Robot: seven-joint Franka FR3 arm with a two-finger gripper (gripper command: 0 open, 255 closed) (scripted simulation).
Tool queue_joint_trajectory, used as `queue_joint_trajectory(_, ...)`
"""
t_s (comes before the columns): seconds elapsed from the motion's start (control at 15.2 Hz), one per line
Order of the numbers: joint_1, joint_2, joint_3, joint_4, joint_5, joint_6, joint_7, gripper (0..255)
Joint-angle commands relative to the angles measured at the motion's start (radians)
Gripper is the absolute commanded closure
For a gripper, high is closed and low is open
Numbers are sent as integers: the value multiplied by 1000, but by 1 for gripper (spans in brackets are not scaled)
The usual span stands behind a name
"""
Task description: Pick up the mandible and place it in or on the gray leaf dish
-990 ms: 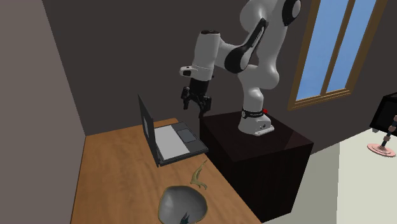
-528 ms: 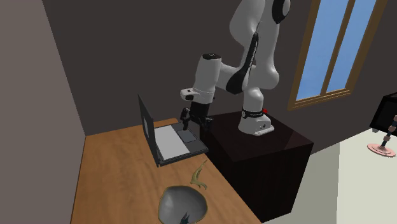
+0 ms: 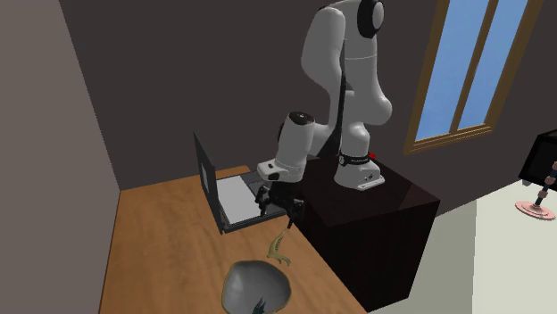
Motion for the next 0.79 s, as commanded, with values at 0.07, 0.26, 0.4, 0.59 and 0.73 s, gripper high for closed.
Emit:
queue_joint_trajectory(0.07,31,63,-40,27,-92,30,62,0)
queue_joint_trajectory(0.26,58,114,-82,51,-156,55,114,0)
queue_joint_trajectory(0.4,77,148,-110,69,-195,72,146,0)
queue_joint_trajectory(0.59,84,158,-119,74,-205,77,155,0)
queue_joint_trajectory(0.73,84,158,-119,74,-205,77,155,0)
